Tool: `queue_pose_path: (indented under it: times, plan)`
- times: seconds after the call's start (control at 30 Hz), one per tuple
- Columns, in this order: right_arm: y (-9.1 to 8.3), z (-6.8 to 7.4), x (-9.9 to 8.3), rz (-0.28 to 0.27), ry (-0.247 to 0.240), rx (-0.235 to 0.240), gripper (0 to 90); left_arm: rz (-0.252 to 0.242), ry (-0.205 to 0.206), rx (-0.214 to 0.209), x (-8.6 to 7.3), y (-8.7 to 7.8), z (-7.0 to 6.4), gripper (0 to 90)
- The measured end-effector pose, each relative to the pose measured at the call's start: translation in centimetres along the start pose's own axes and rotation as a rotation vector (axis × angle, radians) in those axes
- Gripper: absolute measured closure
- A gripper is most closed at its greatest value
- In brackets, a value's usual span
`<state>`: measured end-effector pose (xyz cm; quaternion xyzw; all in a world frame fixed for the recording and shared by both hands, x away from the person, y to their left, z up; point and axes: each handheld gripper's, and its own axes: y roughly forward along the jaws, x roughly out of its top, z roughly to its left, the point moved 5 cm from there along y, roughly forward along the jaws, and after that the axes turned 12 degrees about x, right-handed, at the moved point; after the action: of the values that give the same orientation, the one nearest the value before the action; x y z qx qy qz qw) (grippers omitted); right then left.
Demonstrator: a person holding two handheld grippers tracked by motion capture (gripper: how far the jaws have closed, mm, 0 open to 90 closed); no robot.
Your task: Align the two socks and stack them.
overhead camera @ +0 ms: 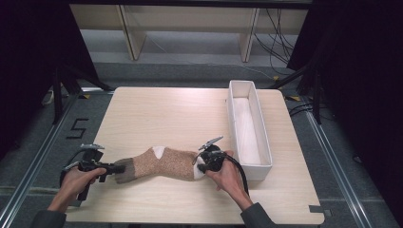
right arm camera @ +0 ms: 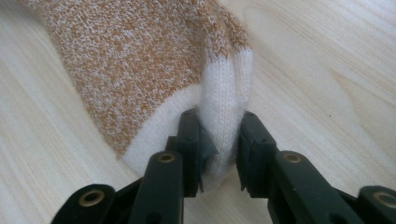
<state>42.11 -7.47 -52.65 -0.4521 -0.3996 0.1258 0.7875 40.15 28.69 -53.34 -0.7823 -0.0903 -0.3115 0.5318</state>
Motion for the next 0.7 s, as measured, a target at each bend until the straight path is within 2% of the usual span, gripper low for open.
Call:
queue_pose_path:
  times: [0.03,0.07,0.13,0.17,0.23,0.3,0.33,0.37,0.4,0.43,0.47,0.53,0.57,0.63,0.7]
  plan:
    - [-0.2,0.1,0.0,-0.005,-0.005,0.004,74.7,-0.009,0.006,0.001,0.0,-0.2,-0.2,70.6]
    - [-0.5,0.3,-0.1,0.002,0.019,0.007,74.9,-0.011,0.015,0.000,0.0,-0.5,-0.3,71.1]
    - [-1.3,0.5,-0.3,-0.015,0.017,0.016,75.0,-0.025,0.023,-0.003,0.1,-0.9,-0.6,71.8]
    - [-1.8,0.4,-0.3,-0.026,-0.008,0.024,75.0,-0.034,0.035,-0.014,0.2,-1.3,-0.8,71.9]
    - [-2.4,0.6,-0.4,-0.027,0.011,0.019,75.0,-0.042,0.043,-0.033,0.3,-1.9,-1.5,72.0]
    - [-3.8,0.9,-1.0,-0.045,-0.020,0.034,75.0,-0.034,0.061,-0.049,0.1,-2.1,-2.3,71.9]
    - [-3.8,0.9,-1.0,-0.045,-0.020,0.034,75.0,-0.036,0.063,-0.053,0.0,-2.0,-2.7,71.9]
    - [-4.1,1.1,-1.3,-0.039,-0.007,0.033,75.0,-0.035,0.074,-0.060,-0.2,-2.0,-3.2,71.9]
    - [-4.6,1.1,-2.1,-0.035,0.014,0.012,75.0,-0.033,0.086,-0.080,-0.5,-2.0,-3.9,71.8]
    - [-4.6,1.1,-2.1,-0.035,0.014,0.012,75.0,-0.033,0.086,-0.080,-0.5,-2.0,-3.9,71.7]
    - [-5.0,1.2,-2.9,-0.034,-0.001,0.043,74.9,-0.042,0.087,-0.093,-0.7,-2.0,-4.4,71.7]
    - [-5.2,1.1,-3.3,-0.038,-0.017,0.035,74.9,-0.047,0.089,-0.104,-0.9,-1.9,-4.7,71.7]
    - [-5.5,1.1,-4.1,-0.023,0.005,0.037,74.8,-0.048,0.095,-0.121,-1.1,-1.9,-5.3,71.5]
    - [-5.8,1.1,-4.8,-0.026,0.011,0.034,74.7,-0.045,0.087,-0.133,-1.3,-1.7,-5.6,71.2]
    - [-5.8,1.1,-5.0,-0.024,0.027,0.029,74.7,-0.041,0.084,-0.131,-1.5,-1.6,-5.8,71.0]
